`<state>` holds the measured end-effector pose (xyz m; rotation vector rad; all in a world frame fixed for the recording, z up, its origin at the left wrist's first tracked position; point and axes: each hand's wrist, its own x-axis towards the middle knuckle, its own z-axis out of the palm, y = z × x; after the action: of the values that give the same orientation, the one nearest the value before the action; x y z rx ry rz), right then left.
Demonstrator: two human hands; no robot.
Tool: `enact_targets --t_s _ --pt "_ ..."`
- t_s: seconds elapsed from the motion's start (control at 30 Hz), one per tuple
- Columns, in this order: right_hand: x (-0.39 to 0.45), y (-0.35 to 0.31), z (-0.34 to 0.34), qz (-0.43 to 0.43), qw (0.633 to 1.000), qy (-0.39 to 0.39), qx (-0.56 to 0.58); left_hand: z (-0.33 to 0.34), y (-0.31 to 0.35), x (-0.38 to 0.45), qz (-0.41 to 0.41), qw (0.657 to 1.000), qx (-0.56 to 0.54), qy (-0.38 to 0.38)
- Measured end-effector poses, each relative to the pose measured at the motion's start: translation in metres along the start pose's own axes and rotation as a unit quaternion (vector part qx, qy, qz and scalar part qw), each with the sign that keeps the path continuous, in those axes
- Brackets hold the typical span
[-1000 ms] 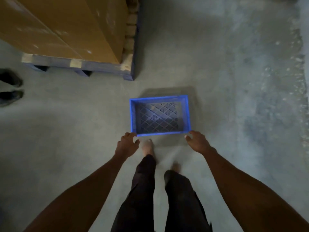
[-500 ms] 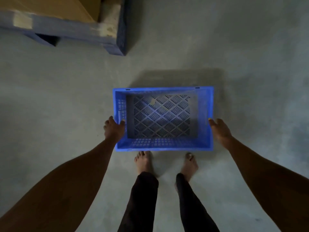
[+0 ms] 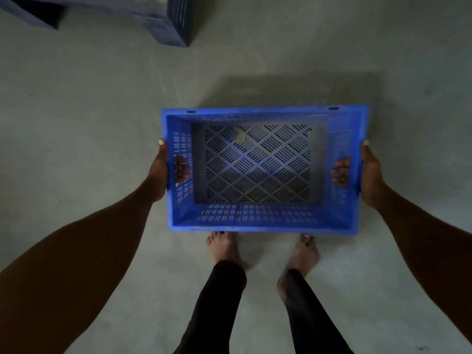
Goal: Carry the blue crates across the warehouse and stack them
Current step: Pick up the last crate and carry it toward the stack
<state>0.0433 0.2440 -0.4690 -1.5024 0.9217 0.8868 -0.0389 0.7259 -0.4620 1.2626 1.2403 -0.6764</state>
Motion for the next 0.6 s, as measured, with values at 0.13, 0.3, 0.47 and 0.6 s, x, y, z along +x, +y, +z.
enact_targets --t_s 0.13,0.3,0.47,0.6 --pt "0.002 0.001 -0.003 -0.005 1.0 0.002 0.02 0.001 0.006 -0.006 0.026 0.999 -0.021 -0.029" --pt "-0.035 -0.02 -0.015 -0.018 0.999 -0.009 0.039 0.004 0.031 -0.04 0.047 0.997 -0.056 -0.031" --pt "-0.123 -0.067 -0.042 -0.028 0.996 -0.011 0.08 -0.006 0.074 -0.121 0.08 0.993 -0.061 -0.055" --pt "-0.233 -0.121 -0.061 -0.049 0.993 -0.006 0.105 -0.011 0.121 -0.239 0.086 0.991 -0.067 -0.072"
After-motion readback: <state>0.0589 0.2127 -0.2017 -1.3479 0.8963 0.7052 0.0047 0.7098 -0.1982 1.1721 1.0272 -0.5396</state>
